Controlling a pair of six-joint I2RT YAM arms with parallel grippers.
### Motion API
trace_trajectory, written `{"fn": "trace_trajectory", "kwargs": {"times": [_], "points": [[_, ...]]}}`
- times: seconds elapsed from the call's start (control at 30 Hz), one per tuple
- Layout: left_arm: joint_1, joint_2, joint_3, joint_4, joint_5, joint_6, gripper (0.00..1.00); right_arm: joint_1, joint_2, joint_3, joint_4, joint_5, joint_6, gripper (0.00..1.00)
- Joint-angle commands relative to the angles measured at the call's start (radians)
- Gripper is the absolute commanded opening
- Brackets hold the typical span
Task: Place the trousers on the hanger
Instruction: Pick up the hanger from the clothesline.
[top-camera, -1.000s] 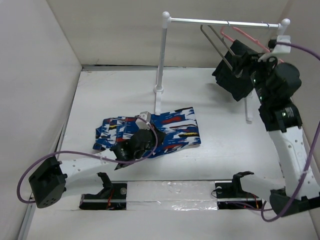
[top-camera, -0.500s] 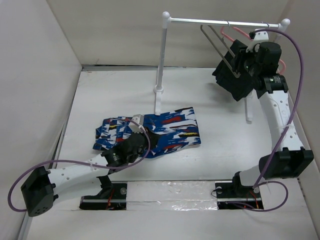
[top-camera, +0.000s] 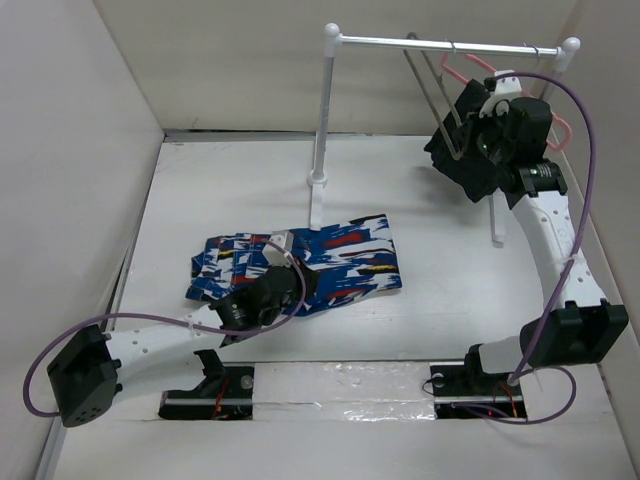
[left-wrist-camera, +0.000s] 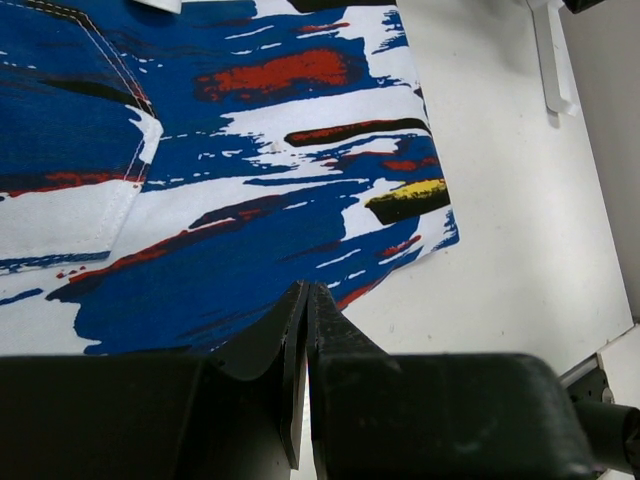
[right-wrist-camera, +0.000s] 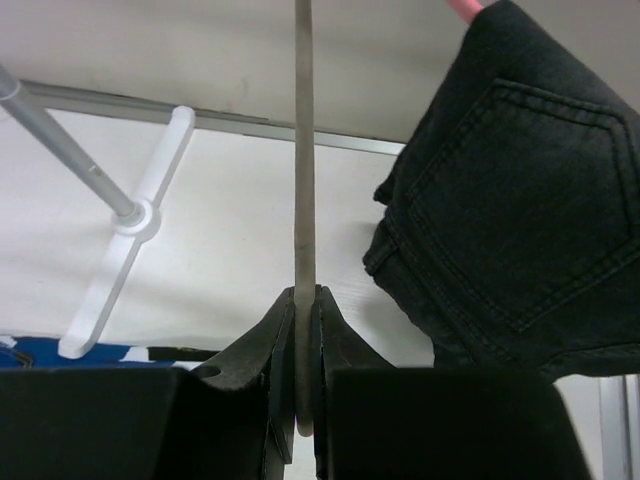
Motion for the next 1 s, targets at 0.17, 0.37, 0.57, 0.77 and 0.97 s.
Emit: {"fn": "trace_trajectory", "kwargs": {"times": [0.17,0.37,0.57,0.77,0.97], "points": [[-0.002,-0.025,0.083,-0.004,0.009,0.026,0.07,0.077,-0.077,0.010,0.162,0.031,0.009,0.00],[-0.002,-0.085,0.118,0.014,0.046,0.051,0.22,0.097,-0.149,-0.053,0.182,0.095,0.017,0.00],[-0.002,-0.069,0.222,0.025,0.106,0.077,0.25,0.108,-0.233,-0.188,0.193,0.123,0.064,0.00],[-0.002,0.022,0.319,0.099,0.195,0.086,0.29,0.130,-0.345,-0.407,0.225,0.177,0.092,0.00],[-0.033,0.205,0.438,0.191,0.256,0.066,0.33,0.231,-0.488,-0.652,0.263,0.226,0.144,0.00]]}}
